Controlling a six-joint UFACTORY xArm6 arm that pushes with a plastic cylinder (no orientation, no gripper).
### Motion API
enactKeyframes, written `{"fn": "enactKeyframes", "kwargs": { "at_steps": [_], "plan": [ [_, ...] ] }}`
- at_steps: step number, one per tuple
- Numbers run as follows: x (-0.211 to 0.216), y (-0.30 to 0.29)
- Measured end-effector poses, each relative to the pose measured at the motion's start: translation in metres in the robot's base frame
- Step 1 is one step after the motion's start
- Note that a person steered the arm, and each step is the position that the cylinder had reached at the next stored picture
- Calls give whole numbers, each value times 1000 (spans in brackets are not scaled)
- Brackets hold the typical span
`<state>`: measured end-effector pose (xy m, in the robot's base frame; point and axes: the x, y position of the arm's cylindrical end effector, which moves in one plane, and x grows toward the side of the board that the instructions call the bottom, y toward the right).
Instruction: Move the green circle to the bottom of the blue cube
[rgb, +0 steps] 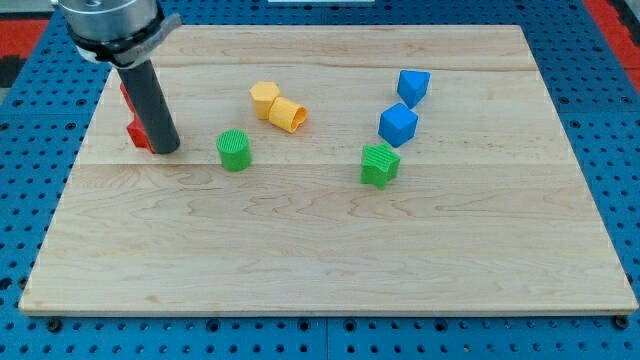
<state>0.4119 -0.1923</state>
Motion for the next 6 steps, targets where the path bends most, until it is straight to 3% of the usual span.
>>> {"fn": "enactKeyframes", "kwargs": {
  "at_steps": [1, 3, 6],
  "plan": [
    [-8, -14],
    [8, 12],
    [24, 137]
  ]
}}
